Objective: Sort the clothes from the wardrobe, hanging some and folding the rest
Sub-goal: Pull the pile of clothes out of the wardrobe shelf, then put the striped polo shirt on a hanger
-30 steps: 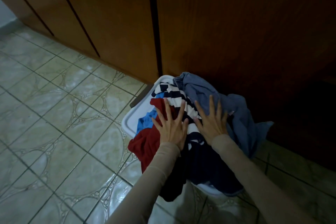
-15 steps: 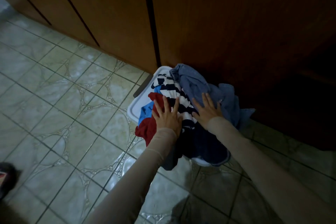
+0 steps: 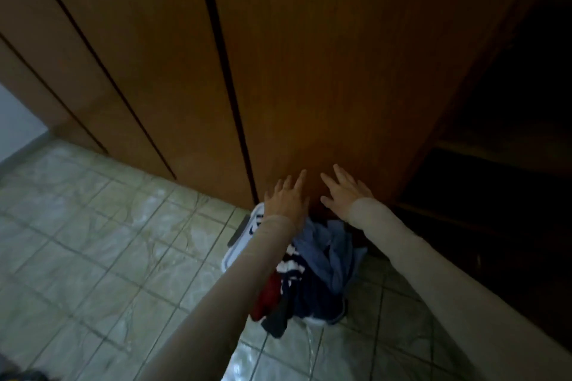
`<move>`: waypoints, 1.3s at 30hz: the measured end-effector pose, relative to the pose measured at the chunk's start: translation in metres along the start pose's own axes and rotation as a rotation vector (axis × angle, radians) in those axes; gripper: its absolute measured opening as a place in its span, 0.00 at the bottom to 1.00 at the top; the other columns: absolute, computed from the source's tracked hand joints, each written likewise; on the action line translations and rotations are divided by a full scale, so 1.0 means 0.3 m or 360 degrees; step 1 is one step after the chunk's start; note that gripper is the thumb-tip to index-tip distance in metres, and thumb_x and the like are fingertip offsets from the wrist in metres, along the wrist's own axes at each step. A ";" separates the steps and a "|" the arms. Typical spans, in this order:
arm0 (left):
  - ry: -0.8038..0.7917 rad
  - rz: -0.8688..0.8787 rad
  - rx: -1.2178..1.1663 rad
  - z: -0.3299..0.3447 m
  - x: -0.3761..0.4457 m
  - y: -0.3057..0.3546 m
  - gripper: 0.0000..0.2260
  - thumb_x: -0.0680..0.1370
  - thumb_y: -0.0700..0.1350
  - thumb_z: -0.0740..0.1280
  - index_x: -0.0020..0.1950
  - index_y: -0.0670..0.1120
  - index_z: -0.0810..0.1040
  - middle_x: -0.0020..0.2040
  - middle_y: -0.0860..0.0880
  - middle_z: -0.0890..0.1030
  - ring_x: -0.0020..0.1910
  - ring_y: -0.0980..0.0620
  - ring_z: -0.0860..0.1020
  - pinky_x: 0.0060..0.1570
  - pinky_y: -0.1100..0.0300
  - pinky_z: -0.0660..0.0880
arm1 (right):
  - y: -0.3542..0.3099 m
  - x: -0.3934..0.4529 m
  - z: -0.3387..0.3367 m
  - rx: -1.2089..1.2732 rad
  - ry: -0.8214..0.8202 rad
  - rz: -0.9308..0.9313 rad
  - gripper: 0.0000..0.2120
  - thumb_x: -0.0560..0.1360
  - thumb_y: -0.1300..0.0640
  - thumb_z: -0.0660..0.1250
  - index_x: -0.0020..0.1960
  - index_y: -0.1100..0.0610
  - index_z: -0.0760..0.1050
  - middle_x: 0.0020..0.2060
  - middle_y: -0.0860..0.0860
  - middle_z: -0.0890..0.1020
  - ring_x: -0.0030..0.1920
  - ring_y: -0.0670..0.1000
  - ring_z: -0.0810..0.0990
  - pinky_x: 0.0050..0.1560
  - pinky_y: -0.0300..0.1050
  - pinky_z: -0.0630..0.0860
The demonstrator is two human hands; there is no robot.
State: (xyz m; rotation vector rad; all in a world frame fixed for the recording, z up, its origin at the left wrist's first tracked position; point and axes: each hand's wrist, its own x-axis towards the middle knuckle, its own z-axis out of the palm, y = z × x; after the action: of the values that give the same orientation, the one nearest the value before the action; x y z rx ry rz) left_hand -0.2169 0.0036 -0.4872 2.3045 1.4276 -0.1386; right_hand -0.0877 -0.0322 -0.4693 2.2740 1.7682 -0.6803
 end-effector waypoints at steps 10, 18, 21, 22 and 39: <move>0.0306 0.0459 0.0076 -0.512 -0.218 0.471 0.29 0.82 0.49 0.55 0.77 0.54 0.41 0.77 0.47 0.53 0.76 0.45 0.53 0.71 0.45 0.56 | 0.239 -0.491 -0.539 0.0014 0.0539 0.0293 0.28 0.82 0.47 0.51 0.77 0.49 0.42 0.76 0.53 0.43 0.76 0.53 0.46 0.73 0.56 0.52; 0.0437 0.0960 0.0083 -0.642 -0.362 0.944 0.27 0.82 0.49 0.56 0.77 0.56 0.46 0.76 0.48 0.56 0.74 0.45 0.57 0.69 0.47 0.61 | 0.547 -0.913 -0.762 -0.0004 0.0888 0.0640 0.29 0.81 0.50 0.56 0.77 0.50 0.47 0.76 0.54 0.48 0.75 0.56 0.51 0.71 0.57 0.57; 0.0419 0.1069 0.0038 -0.655 -0.416 1.125 0.28 0.81 0.49 0.56 0.77 0.57 0.46 0.76 0.46 0.56 0.74 0.44 0.57 0.69 0.45 0.63 | 0.664 -1.076 -0.813 -0.0046 0.1063 0.0730 0.29 0.80 0.52 0.58 0.76 0.51 0.49 0.76 0.54 0.49 0.75 0.56 0.52 0.72 0.57 0.57; 0.0410 0.1104 0.0010 -0.655 -0.437 1.181 0.28 0.81 0.49 0.57 0.77 0.57 0.46 0.76 0.46 0.56 0.74 0.44 0.57 0.69 0.45 0.63 | 0.701 -1.133 -0.830 -0.0072 0.1131 0.0757 0.29 0.80 0.52 0.58 0.76 0.51 0.50 0.76 0.54 0.50 0.74 0.56 0.53 0.72 0.57 0.57; 0.0187 0.2182 -0.0746 -0.475 -0.973 2.045 0.27 0.81 0.51 0.56 0.76 0.61 0.46 0.78 0.52 0.42 0.76 0.48 0.51 0.73 0.48 0.57 | 1.028 -2.129 -1.020 -0.1136 0.1951 0.1558 0.26 0.77 0.52 0.60 0.73 0.53 0.58 0.76 0.56 0.50 0.76 0.53 0.51 0.73 0.61 0.45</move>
State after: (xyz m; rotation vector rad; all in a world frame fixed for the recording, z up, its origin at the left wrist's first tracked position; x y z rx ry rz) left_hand 0.1639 -0.4160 -0.0862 2.3412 -0.2965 0.6518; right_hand 0.1604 -0.5463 0.0511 2.5458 0.5350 1.4688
